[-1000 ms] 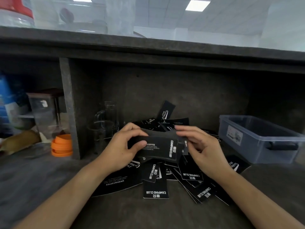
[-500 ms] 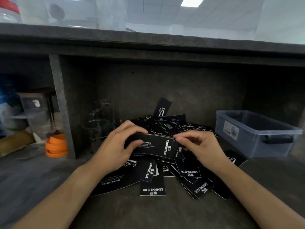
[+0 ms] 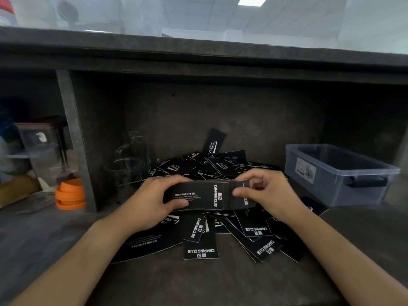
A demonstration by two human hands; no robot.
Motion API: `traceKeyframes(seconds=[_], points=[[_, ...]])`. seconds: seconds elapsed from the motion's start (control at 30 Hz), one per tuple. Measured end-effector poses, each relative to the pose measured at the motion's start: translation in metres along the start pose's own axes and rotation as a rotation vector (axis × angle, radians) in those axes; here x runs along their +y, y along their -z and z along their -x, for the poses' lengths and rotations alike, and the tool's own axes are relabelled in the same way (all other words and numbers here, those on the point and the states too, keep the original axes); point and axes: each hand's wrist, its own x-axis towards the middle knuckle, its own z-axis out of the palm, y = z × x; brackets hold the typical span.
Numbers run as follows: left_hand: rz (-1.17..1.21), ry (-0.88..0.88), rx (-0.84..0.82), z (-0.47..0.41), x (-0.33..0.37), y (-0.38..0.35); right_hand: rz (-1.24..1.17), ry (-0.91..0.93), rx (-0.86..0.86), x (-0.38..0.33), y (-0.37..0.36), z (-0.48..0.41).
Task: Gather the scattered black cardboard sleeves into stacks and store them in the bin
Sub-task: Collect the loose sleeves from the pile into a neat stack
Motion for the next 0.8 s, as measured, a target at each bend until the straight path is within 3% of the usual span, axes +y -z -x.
traceKeyframes(seconds=[0.13, 0.27, 0.37, 0.53, 0.67, 0.8], points=[[-0.004, 0.047, 0.097, -0.001, -0.002, 0.004, -0.099, -0.096, 0.171, 0.008, 0.010, -0.007], [-0.013, 0.011, 0.070, -0.001, 0.000, -0.003, -0.197, -0.130, 0.025, 0.006, -0.002, -0.003], [0.044, 0.079, 0.056, -0.001, 0.001, -0.005, -0.243, -0.053, 0.021, 0.002, -0.003, -0.001], [0.038, 0.135, 0.046, -0.002, 0.006, -0.007, -0.048, 0.069, 0.013, 0.000, -0.006, 0.003], [0.153, 0.227, 0.060, -0.003, 0.002, -0.006, -0.085, 0.084, 0.114, -0.005, -0.006, 0.005], [0.075, 0.214, 0.096, -0.003, 0.005, -0.001, -0.131, -0.027, 0.347, -0.005, 0.001, -0.001]])
